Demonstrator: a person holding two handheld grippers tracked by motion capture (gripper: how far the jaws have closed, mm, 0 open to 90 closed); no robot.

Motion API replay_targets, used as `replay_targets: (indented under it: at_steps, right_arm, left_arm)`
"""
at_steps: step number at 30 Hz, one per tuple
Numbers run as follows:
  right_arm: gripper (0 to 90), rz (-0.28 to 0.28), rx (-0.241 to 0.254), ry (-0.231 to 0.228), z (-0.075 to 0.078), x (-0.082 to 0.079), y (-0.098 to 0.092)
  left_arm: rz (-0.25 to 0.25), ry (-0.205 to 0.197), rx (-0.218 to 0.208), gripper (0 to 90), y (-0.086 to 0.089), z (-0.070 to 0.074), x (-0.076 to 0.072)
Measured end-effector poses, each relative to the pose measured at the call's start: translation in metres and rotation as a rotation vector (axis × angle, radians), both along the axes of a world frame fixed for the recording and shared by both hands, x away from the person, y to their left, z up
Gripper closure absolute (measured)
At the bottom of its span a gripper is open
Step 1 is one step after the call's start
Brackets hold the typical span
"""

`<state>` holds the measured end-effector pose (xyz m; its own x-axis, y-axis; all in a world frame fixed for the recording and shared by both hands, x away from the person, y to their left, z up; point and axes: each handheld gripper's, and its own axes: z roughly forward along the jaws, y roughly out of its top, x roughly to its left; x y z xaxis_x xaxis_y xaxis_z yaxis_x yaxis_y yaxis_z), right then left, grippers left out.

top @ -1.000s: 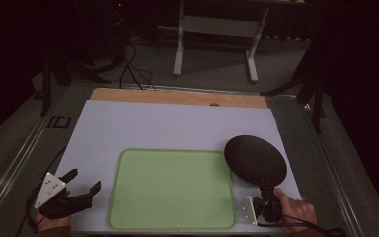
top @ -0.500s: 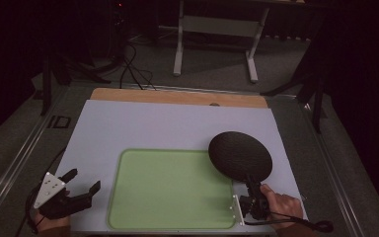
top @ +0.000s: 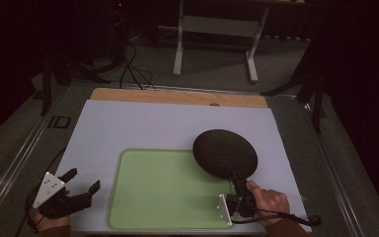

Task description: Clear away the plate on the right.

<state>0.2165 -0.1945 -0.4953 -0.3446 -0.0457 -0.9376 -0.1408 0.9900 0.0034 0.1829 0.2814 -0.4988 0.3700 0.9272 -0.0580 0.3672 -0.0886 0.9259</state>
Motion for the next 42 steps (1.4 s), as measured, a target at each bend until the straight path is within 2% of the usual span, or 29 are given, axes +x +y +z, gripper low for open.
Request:
replay_targets:
  at_steps: [4,17,25,29,33,38,39,41,42]
  right_arm:
    - [79.7,0.019,0.008,0.004,0.000,-0.001,0.008]
    - [79.0,0.079,0.042,0.061,-0.002,-0.008,0.032]
    - [78.8,0.141,0.045,0.086,-0.007,-0.019,0.050]
    - [78.7,0.170,0.058,0.118,-0.008,-0.023,0.060]
    - [78.6,0.204,0.047,0.119,-0.010,-0.029,0.069]
    - [78.6,0.231,0.033,0.144,-0.018,-0.034,0.077]
    - [80.3,0.240,0.024,0.168,-0.020,-0.035,0.079]
    - [80.3,0.252,0.018,0.181,-0.022,-0.036,0.080]
    - [85.1,0.289,0.007,0.236,-0.024,-0.039,0.083]
  left_arm:
    - [0.000,0.001,0.001,12.0,0.000,0.000,0.000]
    - [-0.006,0.003,0.005,12.1,-0.001,0.000,0.001]
    - [-0.008,0.006,0.006,12.1,-0.001,-0.001,0.002]
    - [-0.010,0.005,0.005,12.2,-0.002,-0.001,0.002]
    - [-0.009,0.005,0.004,12.1,-0.002,-0.001,0.002]
    - [-0.009,0.004,0.003,12.2,-0.002,-0.001,0.002]
    - [-0.009,0.005,0.003,12.2,-0.002,-0.001,0.002]
    - [-0.009,0.005,0.003,12.2,-0.002,-0.001,0.002]
    - [-0.009,0.004,0.004,12.4,-0.002,-0.001,0.002]
